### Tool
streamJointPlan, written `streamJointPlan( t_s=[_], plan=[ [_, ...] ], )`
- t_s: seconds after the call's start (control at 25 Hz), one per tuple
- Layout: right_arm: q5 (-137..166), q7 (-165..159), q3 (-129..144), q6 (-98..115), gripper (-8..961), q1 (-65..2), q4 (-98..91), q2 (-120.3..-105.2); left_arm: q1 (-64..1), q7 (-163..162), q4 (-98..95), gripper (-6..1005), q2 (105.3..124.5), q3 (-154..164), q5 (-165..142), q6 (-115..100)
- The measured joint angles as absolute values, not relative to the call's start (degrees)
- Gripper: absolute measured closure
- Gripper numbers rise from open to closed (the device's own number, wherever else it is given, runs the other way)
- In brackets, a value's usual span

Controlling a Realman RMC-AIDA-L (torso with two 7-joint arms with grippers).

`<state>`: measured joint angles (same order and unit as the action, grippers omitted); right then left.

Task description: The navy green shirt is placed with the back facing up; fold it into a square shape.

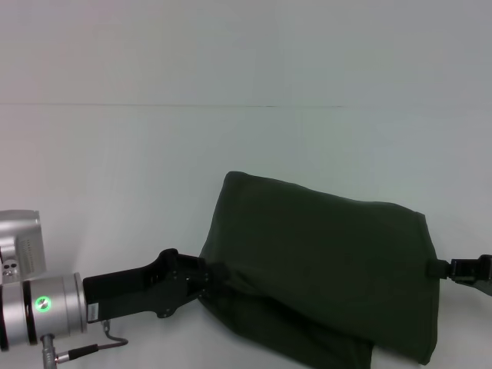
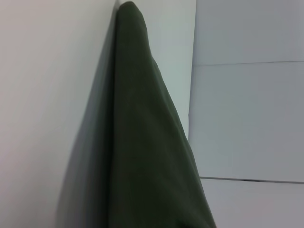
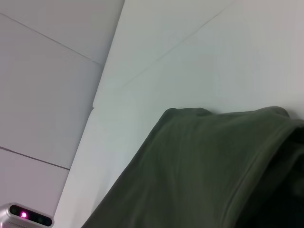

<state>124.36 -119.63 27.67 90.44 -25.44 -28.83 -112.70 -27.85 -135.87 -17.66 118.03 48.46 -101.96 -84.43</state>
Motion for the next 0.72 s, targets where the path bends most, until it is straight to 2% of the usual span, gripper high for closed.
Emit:
streamJointPlan(
  t_s=[0.72],
  plan=[
    [125.0, -118.9, 28.4, 91.9, 864, -25.1, -28.8, -112.4, -26.4, -136.0, -17.7, 944, 118.02, 45.8, -102.0, -84.6]
  ],
)
